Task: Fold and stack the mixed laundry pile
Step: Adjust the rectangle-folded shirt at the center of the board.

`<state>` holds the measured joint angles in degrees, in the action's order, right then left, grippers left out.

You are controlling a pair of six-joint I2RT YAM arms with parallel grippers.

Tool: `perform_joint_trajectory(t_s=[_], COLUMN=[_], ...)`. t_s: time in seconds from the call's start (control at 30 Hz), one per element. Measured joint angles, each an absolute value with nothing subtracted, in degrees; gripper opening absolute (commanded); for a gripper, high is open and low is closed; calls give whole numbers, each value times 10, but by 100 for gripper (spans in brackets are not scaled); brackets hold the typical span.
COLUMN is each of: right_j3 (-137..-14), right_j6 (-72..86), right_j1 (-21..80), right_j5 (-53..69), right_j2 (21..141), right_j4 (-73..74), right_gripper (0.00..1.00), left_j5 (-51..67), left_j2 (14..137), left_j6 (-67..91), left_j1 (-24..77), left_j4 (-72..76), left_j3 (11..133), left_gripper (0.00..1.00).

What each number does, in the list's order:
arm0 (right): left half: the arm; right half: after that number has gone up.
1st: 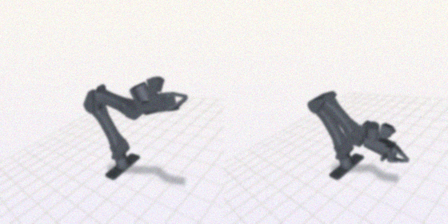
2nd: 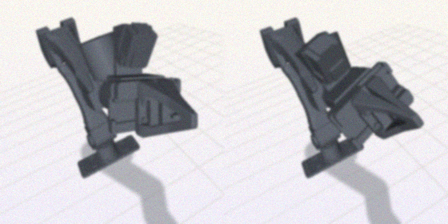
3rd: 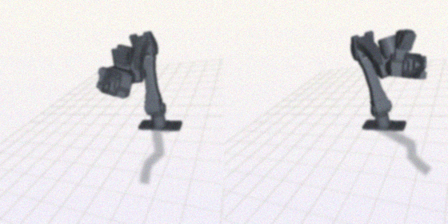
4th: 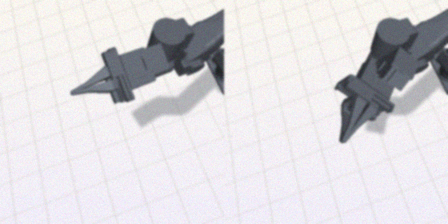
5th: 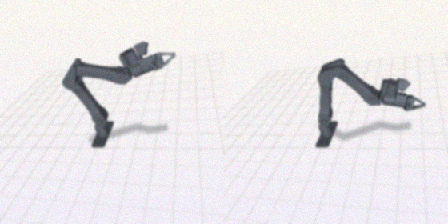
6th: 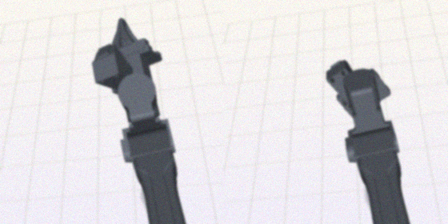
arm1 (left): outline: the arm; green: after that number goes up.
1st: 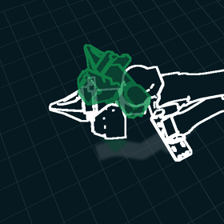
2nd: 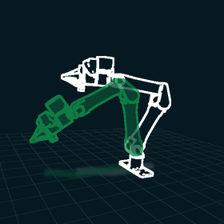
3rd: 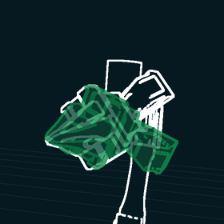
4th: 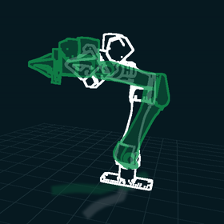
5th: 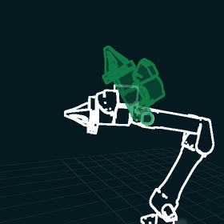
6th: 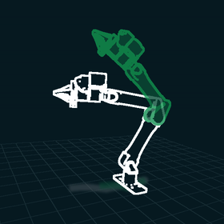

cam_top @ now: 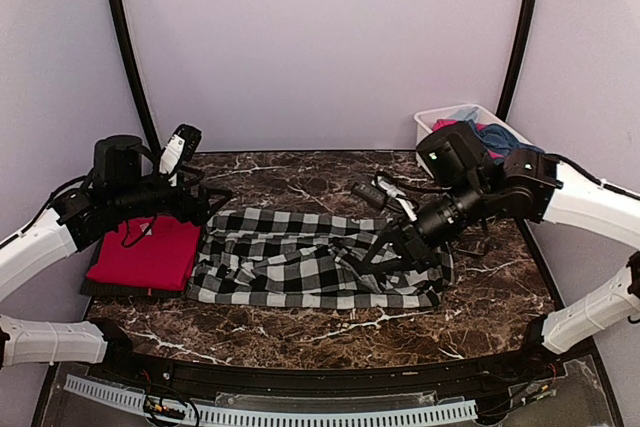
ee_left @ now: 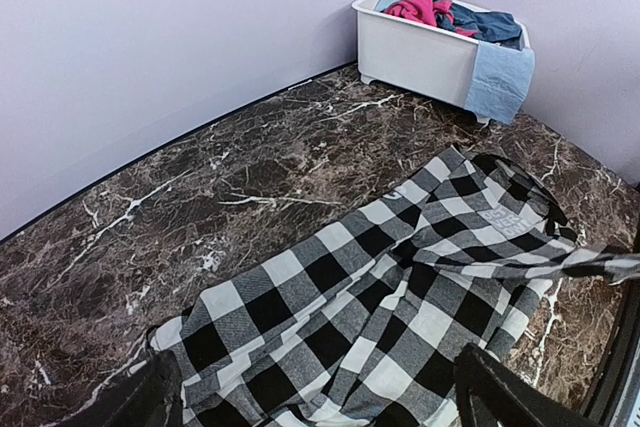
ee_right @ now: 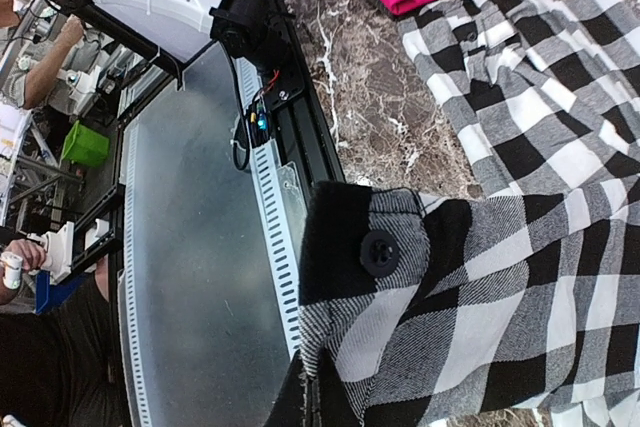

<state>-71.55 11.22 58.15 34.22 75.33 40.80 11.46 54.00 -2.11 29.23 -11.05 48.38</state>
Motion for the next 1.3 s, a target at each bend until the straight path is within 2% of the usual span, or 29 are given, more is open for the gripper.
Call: perform_joint_trajectory(t_s=[0.2, 0.37, 0.6, 0.8, 1.03, 1.3], right_j3=[-686, -684, -749, -916, -1104, -1245], right_j6=[129, 114, 39, -44, -126, -185], right_j1=[580, 580, 579, 575, 566, 567], right_j5=[311, 295, 229, 135, 86, 57], right_j2=[667, 697, 852, 1003, 1163, 1308], right_j4=[432, 455, 494, 519, 521, 510], right_gripper=[0, 0, 0, 0, 0, 0], left_j5=[111, 109, 103, 83, 5, -57], left_j2=[551, 554, 555, 547, 532, 551], left_j6=[-30, -34, -34, -28, 8, 73], left_j1=[298, 298, 298, 298, 298, 279], left_j4=[-108, -107, -104, -82, -76, -87], left_j3=[484, 484, 483, 462, 449, 450], left_gripper=[94, 94, 94, 96, 97, 96])
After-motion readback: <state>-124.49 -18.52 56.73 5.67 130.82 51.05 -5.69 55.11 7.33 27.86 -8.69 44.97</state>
